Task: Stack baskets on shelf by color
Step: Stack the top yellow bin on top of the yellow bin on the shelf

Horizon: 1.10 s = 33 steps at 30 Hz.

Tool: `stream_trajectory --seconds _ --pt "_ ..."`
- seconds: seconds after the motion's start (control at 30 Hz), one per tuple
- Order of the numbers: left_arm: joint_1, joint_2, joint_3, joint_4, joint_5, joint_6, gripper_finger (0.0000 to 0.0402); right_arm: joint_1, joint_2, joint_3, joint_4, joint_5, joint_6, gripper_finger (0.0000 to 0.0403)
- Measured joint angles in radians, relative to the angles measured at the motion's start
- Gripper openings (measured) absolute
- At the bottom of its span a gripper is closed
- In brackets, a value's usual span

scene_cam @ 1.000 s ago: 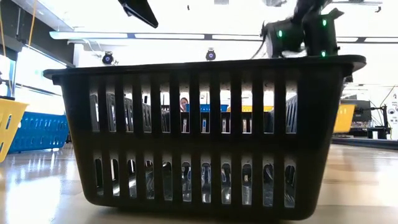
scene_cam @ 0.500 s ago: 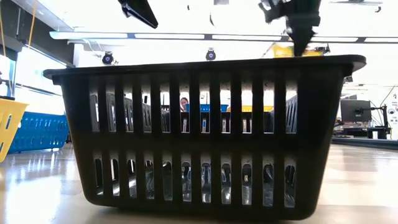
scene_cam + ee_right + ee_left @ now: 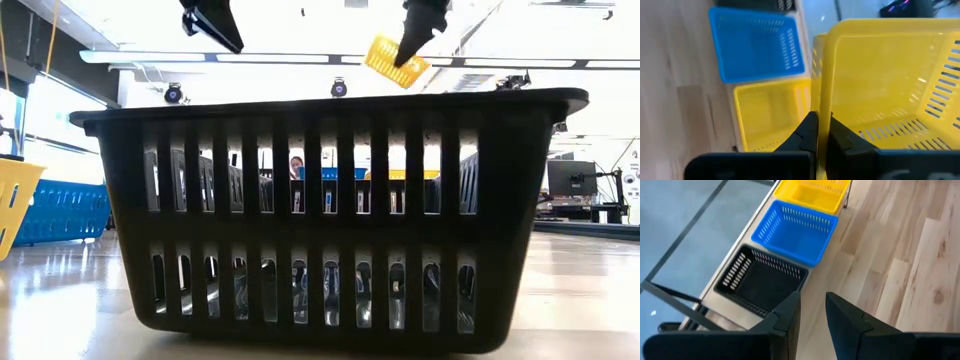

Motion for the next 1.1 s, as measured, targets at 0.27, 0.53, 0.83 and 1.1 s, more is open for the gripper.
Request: stream_trajectory --seconds 0.27,0.53,0.83,1.1 --pt "0.0 0.0 0.0 -0.067 0.0 -0.005 0.0084 -0.041 0.159 -0.002 -0.094 -0.061 0.015 0.0" --pt "0.0 0.0 0.0 -0.076 0.0 -0.005 0.0084 -0.041 0.284 -0.002 -0.134 -0.133 0.02 0.0" --pt "0.0 0.0 0.0 -0.076 0.0 0.029 0.0084 -0.075 0.308 -0.002 -0.148 -0.164 0.016 0.0" --pt "0.0 0.0 0.0 -0.097 0.001 0.023 0.0084 -0.099 0.308 -0.002 -0.155 -0.226 0.012 0.0"
